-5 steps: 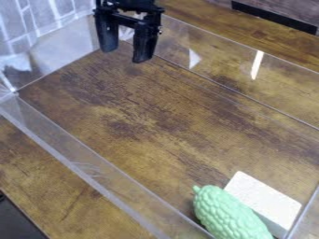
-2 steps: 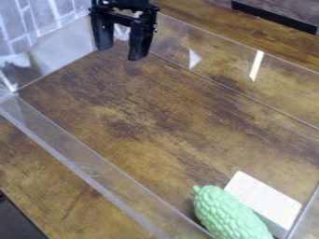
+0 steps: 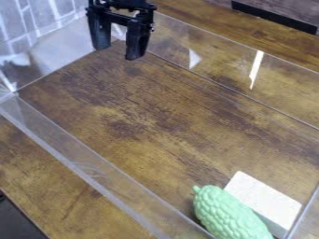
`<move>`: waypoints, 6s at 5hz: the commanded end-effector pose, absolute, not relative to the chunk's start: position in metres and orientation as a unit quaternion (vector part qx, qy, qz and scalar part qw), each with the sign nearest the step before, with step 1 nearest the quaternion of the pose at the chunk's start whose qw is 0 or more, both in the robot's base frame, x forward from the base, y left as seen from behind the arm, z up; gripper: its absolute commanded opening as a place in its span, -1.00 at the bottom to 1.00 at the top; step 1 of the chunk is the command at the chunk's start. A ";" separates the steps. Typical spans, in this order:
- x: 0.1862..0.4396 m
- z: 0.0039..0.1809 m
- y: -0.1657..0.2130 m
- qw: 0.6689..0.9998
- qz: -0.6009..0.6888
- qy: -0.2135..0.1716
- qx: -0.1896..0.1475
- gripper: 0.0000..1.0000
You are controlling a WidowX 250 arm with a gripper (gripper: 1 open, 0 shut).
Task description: Remove the white object from inside the blue tray and put it on the table
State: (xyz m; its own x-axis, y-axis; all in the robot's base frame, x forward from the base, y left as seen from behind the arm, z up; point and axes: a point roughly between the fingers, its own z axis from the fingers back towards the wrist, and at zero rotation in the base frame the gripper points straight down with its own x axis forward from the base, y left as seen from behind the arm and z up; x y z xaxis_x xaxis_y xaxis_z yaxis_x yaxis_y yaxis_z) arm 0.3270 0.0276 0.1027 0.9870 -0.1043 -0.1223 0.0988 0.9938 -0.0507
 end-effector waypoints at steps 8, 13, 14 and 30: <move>0.344 0.111 0.041 0.998 -0.048 0.040 -0.022 1.00; 0.346 0.098 0.039 0.996 -0.066 0.056 -0.027 1.00; 0.344 0.090 0.023 0.992 -0.107 0.067 -0.028 1.00; 0.332 0.017 -0.065 0.915 -0.381 0.132 -0.007 1.00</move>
State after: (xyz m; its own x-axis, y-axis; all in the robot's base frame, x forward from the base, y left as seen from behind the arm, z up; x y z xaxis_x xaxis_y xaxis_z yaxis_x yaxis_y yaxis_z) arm 0.3331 -0.0519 0.0191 0.6979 -0.6728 -0.2454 0.6677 0.7352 -0.1168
